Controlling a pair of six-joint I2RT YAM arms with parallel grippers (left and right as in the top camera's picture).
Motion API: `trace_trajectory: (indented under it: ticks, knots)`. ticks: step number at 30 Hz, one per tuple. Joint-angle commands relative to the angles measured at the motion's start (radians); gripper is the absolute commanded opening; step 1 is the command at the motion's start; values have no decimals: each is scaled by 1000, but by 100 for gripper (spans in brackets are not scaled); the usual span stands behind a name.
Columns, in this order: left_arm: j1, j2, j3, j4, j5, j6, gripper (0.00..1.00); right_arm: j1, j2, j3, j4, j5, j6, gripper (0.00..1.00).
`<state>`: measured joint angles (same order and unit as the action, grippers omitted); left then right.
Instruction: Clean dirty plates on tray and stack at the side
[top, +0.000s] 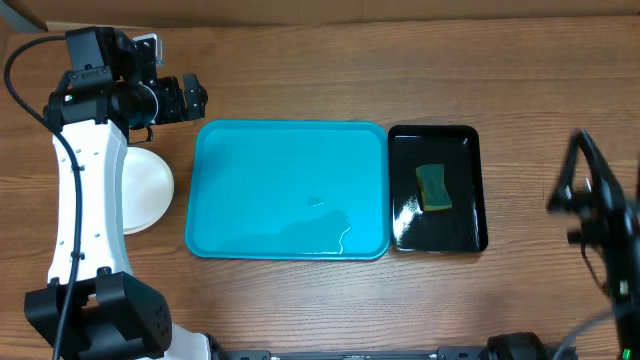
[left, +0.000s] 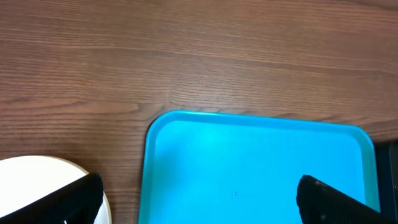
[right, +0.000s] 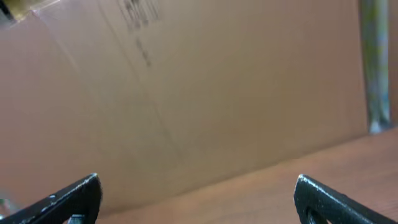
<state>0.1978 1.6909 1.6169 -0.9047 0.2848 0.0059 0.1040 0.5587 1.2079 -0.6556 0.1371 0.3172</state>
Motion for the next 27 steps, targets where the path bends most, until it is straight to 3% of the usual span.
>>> trace_trajectory:
  ticks: [1,6,13,27]
  knots:
    - [4,6,4,0,4,-10,100,-26,-138,-163,93,-7,-8,100]
    - [4,6,4,0,4,-10,100,-35,-328,-459,406,-11,-3,100]
    - [4,6,4,0,4,-10,100,-34,-435,-793,795,-37,35,100]
    - [4,6,4,0,4,-10,100,-37,-556,-1128,867,-38,54,100]
